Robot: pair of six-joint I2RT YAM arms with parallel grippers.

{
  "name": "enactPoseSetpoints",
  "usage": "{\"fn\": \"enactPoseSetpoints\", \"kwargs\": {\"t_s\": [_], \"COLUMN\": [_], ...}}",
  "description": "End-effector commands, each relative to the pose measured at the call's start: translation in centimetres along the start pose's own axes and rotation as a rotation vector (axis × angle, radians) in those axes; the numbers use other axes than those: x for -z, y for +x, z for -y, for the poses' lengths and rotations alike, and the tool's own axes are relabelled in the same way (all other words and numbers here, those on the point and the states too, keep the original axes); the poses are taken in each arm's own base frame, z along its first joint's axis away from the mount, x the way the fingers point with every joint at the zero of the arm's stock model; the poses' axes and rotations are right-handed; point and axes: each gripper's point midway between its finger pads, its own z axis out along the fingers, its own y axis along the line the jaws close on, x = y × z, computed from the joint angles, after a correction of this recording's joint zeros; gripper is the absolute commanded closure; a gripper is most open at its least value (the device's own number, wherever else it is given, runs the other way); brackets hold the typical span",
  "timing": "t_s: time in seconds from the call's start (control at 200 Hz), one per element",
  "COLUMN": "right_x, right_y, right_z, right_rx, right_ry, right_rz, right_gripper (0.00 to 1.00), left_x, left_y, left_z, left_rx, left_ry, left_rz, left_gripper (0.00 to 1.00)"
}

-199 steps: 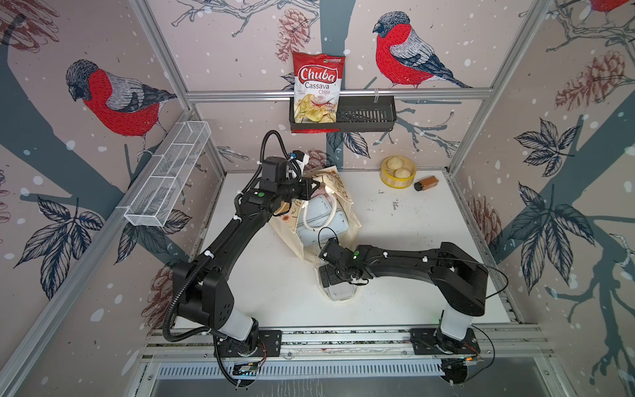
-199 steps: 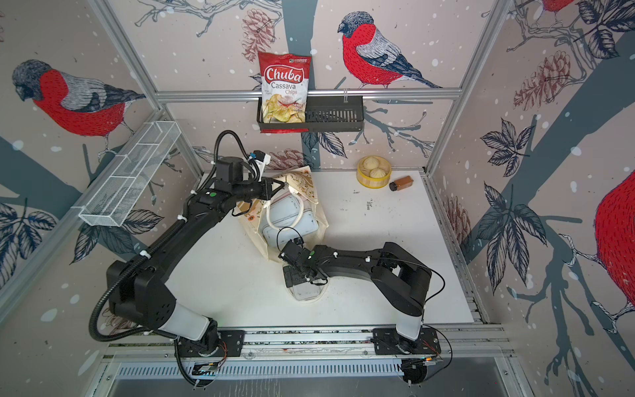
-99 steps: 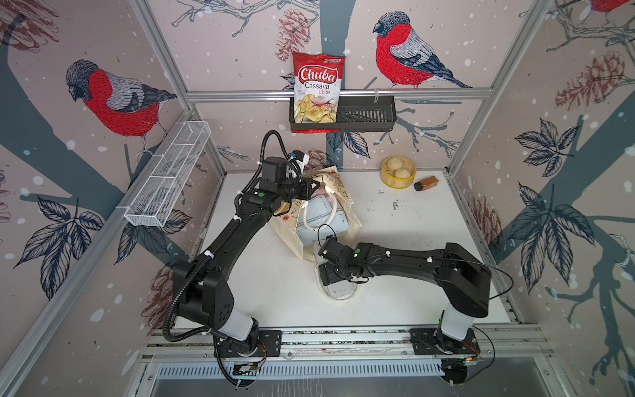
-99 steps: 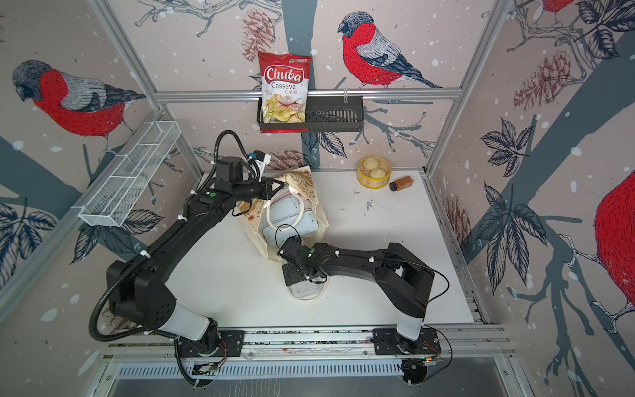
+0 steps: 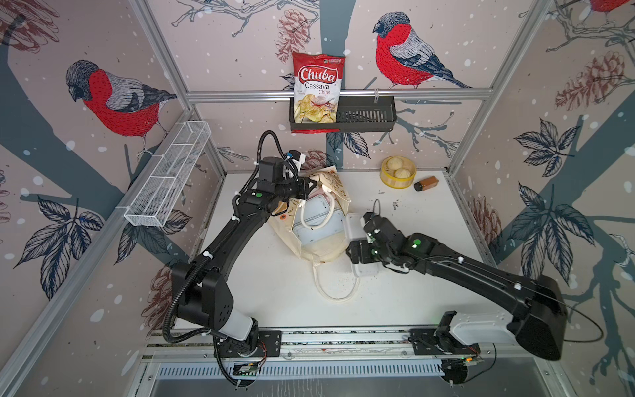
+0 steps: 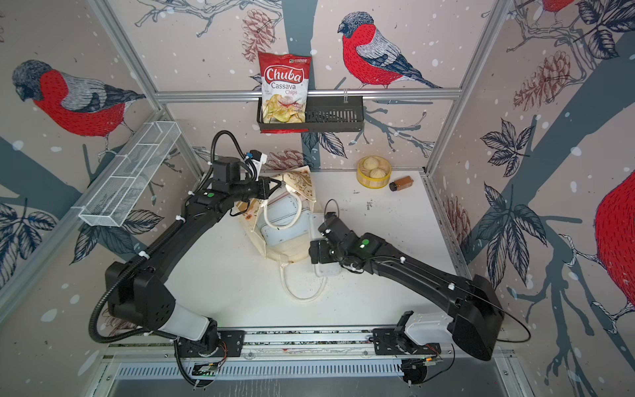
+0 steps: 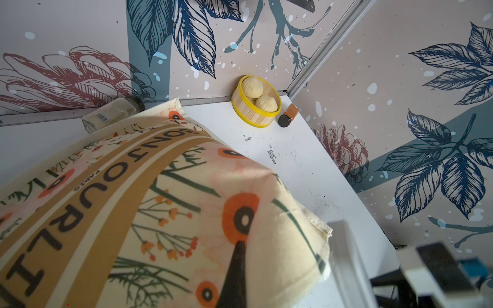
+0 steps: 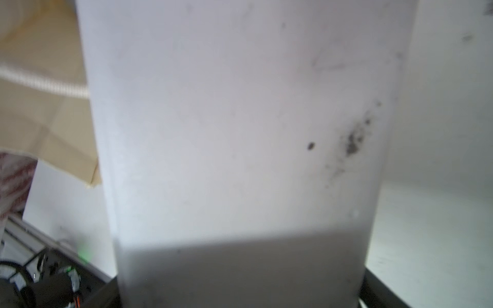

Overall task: Take out the pencil case from the canvas bag
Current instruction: Place the pencil case at the center of the board.

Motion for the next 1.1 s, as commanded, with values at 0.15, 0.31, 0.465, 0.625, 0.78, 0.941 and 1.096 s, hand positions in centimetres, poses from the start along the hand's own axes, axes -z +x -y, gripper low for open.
{"fn": "enactPoseSetpoints", "kwargs": {"t_s": [0.15, 0.31, 0.465, 0.625, 0.78, 0.941, 1.096], "right_x": [-2.1, -7.9, -15.0, -20.8, -24.9, -27.5, -28.6], "right_y": [-7.0, -10.5, -12.8, -14.2, -15.3, -15.5, -15.3], "right_z": [8.3, 10.8, 12.6, 13.9, 13.5, 13.6, 13.6], "right_rx": [-0.125, -0.086, -0.026, 0.020, 0.099, 0.123, 0.098], "right_ry": [0.091, 0.169, 0.260, 0.343, 0.406, 0.429, 0.418], "right_rz": [0.093, 0.028, -0.078, -0.128, -0.152, -0.160, -0.151], "right_gripper": [0.31, 0.30, 0.30, 0.28, 0.25, 0.20, 0.14], "left_x": [0.0, 1.1, 1.8, 1.7, 1.4, 1.2, 1.1], "left_y": [-1.2, -2.0, -2.5, -2.5, -2.2, -2.1, -2.1], "left_z": [0.1, -0.1, 0.0, 0.2, 0.1, 0.2, -0.1], "left_rx": [-0.021, -0.053, -0.065, -0.061, -0.044, -0.037, -0.037], "left_ry": [0.006, -0.043, -0.052, -0.042, -0.028, -0.018, -0.028], "left_rz": [0.044, 0.070, 0.086, 0.086, 0.078, 0.073, 0.072], "left_gripper": [1.00, 1.00, 1.00, 1.00, 1.00, 1.00, 1.00]}}
